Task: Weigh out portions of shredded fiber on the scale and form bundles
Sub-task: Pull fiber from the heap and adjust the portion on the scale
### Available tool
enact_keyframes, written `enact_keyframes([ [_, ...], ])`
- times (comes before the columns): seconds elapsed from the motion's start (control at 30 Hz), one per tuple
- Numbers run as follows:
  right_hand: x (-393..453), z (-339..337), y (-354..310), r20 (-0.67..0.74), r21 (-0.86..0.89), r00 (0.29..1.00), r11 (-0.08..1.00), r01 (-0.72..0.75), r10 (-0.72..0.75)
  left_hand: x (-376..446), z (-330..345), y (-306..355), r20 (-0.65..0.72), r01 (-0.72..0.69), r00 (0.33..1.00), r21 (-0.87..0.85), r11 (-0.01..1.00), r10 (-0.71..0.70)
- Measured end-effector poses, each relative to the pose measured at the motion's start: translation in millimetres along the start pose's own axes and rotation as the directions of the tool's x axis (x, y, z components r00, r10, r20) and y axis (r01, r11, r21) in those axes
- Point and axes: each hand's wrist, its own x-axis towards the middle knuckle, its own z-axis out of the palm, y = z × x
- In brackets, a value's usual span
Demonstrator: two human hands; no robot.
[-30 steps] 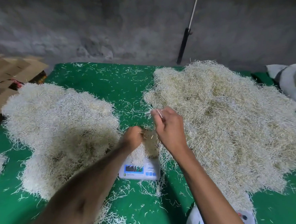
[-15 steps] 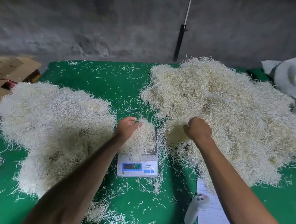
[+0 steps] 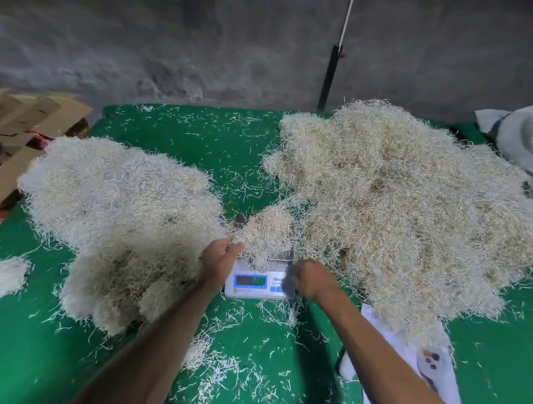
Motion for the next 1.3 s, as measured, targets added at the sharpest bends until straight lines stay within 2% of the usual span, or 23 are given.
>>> enact_keyframes([
  [0.07, -10.9, 30.8, -4.4, 0.115, -0.026, 0.993, 1.0, -0.014, 0.017, -17.9, -3.0, -23.7, -0.024, 0.007, 1.0, 0.029, 1.0, -0.007],
  [0.1, -16.2, 44.6, -6.1, 0.125, -0.024, 0.991, 0.999, -0.038, 0.041, -26.8, -4.3, -36.3, -0.019, 0.016, 1.0, 0.058, 0.998, -0.015],
  [0.17, -26.9, 66.1, -12.9, 0.094, 0.034, 0.99, 0.993, -0.112, 0.108, -45.7, -8.2, -58.9, 0.026, 0.057, 0.998, 0.13, 0.99, -0.061],
  [0.27, -40.1, 92.2, -19.4, 0.06, 0.015, 0.975, 0.976, -0.217, 0.215, -71.9, -13.5, -88.4, 0.148, 0.121, 0.974, 0.293, 0.949, -0.17],
  [0.37, -49.1, 112.3, -18.4, 0.038, 0.0, 0.979, 0.979, -0.202, 0.202, -95.0, -15.7, -103.9, 0.204, 0.11, 0.956, 0.415, 0.903, -0.21],
  [0.47, -50.7, 120.7, -11.9, 0.079, 0.039, 0.98, 0.982, -0.186, 0.183, -108.7, -13.4, -111.0, 0.268, 0.039, 0.946, 0.47, 0.882, -0.185],
  [0.57, -44.6, 105.7, -7.1, 0.212, 0.193, 0.957, 0.951, -0.24, 0.198, -111.8, -10.8, -115.7, 0.31, 0.02, 0.93, 0.488, 0.872, -0.195],
  [0.63, -34.3, 80.6, -4.9, 0.217, 0.327, 0.954, 0.905, -0.272, 0.208, -108.3, -9.5, -112.5, 0.291, 0.036, 0.935, 0.49, 0.871, -0.203],
  [0.67, -28.2, 63.4, -4.4, 0.147, 0.413, 0.963, 0.871, -0.267, 0.226, -105.2, -9.5, -108.8, 0.267, 0.047, 0.943, 0.484, 0.874, -0.198],
  [0.73, -15.6, 21.8, -0.8, -0.148, 0.612, 0.94, 0.775, -0.156, 0.306, -94.6, -8.2, -98.0, 0.228, 0.037, 0.961, 0.458, 0.888, -0.158],
  [0.77, -10.3, 0.1, 1.3, -0.326, 0.689, 0.872, 0.724, -0.047, 0.366, -88.3, -7.5, -92.0, 0.21, 0.029, 0.969, 0.43, 0.902, -0.131],
  [0.8, -5.8, -20.6, 3.6, -0.469, 0.725, 0.773, 0.686, 0.06, 0.428, -82.2, -6.8, -85.1, 0.188, 0.018, 0.977, 0.395, 0.918, -0.1],
  [0.83, -1.2, -39.0, 6.4, -0.553, 0.735, 0.684, 0.666, 0.131, 0.476, -75.7, -6.0, -76.9, 0.157, 0.002, 0.986, 0.357, 0.934, -0.063],
  [0.87, 3.3, -52.8, 8.9, -0.585, 0.74, 0.639, 0.651, 0.167, 0.501, -68.9, -5.0, -67.4, 0.119, -0.02, 0.993, 0.318, 0.948, -0.018],
  [0.9, 8.0, -59.9, 11.5, -0.575, 0.748, 0.646, 0.642, 0.168, 0.502, -61.7, -3.5, -56.6, 0.075, -0.049, 0.997, 0.286, 0.957, 0.028],
  [1.03, 24.3, -52.4, 8.0, -0.438, 0.64, 0.833, 0.768, 0.025, 0.338, -31.3, 7.4, -4.0, -0.105, -0.211, 0.967, 0.189, 0.959, 0.234],
  [1.1, 34.2, -44.4, 0.4, -0.366, 0.63, 0.897, 0.775, 0.041, 0.25, -13.9, 12.6, 22.8, -0.152, -0.29, 0.936, 0.18, 0.94, 0.318],
  [1.2, 52.0, -41.0, -15.2, -0.318, 0.651, 0.941, 0.748, 0.125, 0.119, 18.4, 19.1, 50.0, -0.047, -0.316, 0.938, 0.286, 0.905, 0.343],
  [1.3, 70.7, -36.1, -35.1, -0.261, 0.615, 0.965, 0.773, 0.155, 0.014, 43.7, 24.1, 62.9, 0.1, -0.34, 0.94, 0.246, 0.908, 0.325],
])
